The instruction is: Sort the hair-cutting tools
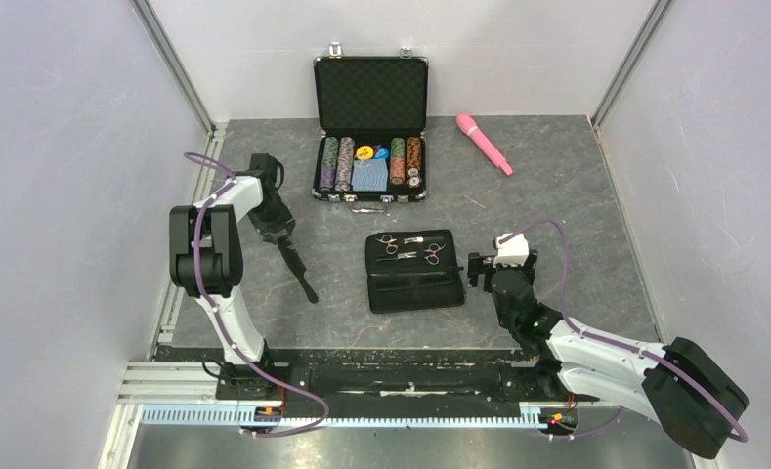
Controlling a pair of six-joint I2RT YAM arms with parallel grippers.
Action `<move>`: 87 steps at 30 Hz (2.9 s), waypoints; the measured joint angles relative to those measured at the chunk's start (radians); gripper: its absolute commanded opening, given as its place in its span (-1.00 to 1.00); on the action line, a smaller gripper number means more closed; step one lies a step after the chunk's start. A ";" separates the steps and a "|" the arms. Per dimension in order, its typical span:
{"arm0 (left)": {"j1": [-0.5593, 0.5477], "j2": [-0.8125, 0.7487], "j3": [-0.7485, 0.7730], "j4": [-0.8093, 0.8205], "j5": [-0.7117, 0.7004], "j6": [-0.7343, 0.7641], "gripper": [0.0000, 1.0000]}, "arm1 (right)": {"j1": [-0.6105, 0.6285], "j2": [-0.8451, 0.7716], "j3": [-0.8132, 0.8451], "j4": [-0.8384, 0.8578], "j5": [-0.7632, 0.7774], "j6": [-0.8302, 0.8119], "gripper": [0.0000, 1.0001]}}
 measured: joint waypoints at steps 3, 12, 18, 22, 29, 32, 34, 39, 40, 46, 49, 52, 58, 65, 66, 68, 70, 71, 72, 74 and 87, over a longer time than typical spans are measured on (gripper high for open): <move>0.016 0.000 0.000 0.000 0.008 0.000 0.00 | -0.002 0.000 0.000 0.000 0.000 0.000 0.96; 0.023 0.000 0.000 -0.003 0.013 0.004 -0.11 | -0.002 0.000 -0.003 0.007 -0.001 0.000 0.96; 0.025 0.000 0.000 -0.003 0.021 0.009 -0.23 | -0.003 0.000 -0.007 0.007 -0.001 0.000 0.96; 0.025 0.000 0.000 -0.004 0.023 0.010 -0.29 | -0.006 0.000 -0.009 0.007 -0.002 0.000 0.96; 0.027 -0.012 -0.014 0.004 0.028 0.010 -0.58 | -0.008 0.000 -0.009 0.008 -0.002 0.001 0.96; 0.027 -0.019 -0.023 0.003 0.031 0.010 -0.57 | -0.008 0.000 -0.009 0.008 -0.005 0.002 0.96; 0.027 -0.024 -0.028 0.003 0.040 0.010 -0.57 | -0.008 0.000 -0.009 0.008 -0.006 0.002 0.96; 0.027 -0.058 -0.051 -0.001 0.055 0.011 -0.57 | -0.008 0.000 -0.009 0.009 -0.014 0.002 0.96; 0.027 -0.074 -0.057 -0.001 0.057 0.014 -0.58 | -0.008 -0.002 -0.010 0.012 -0.021 0.000 0.96; 0.027 -0.200 -0.068 -0.001 0.083 0.032 -0.60 | -0.008 -0.051 -0.037 0.064 -0.130 -0.029 0.94; 0.026 -0.259 -0.069 0.000 0.100 0.038 -0.61 | -0.008 -0.062 -0.037 0.094 -0.212 -0.048 0.90; 0.021 -0.312 -0.081 0.004 0.124 0.043 -0.62 | -0.008 -0.065 -0.036 0.108 -0.302 -0.063 0.89; 0.000 -0.381 -0.103 0.014 0.159 0.044 -0.63 | -0.008 -0.045 -0.009 0.156 -0.529 -0.076 0.87; -0.054 -0.406 -0.108 0.025 0.180 0.044 -0.62 | -0.005 0.195 0.162 0.294 -0.856 -0.048 0.80; -0.063 -0.407 -0.108 0.026 0.182 0.044 -0.63 | -0.002 0.235 0.192 0.312 -0.884 -0.037 0.80; -0.078 -0.419 -0.113 0.029 0.185 0.044 -0.63 | 0.002 0.319 0.254 0.353 -0.941 -0.014 0.79; -0.094 -0.441 -0.117 0.030 0.189 0.044 -0.63 | 0.009 0.401 0.311 0.393 -0.990 0.015 0.78; -0.100 -0.452 -0.118 0.030 0.192 0.044 -0.63 | 0.014 0.435 0.334 0.405 -1.006 0.027 0.76; -0.109 -0.467 -0.119 0.031 0.195 0.044 -0.63 | 0.017 0.465 0.356 0.413 -1.014 0.039 0.75; -0.126 -0.494 -0.119 0.034 0.203 0.045 -0.63 | 0.026 0.537 0.411 0.427 -1.034 0.072 0.75; -0.190 -0.568 -0.143 0.065 0.249 0.045 -0.62 | 0.069 0.921 0.695 0.471 -1.096 0.240 0.61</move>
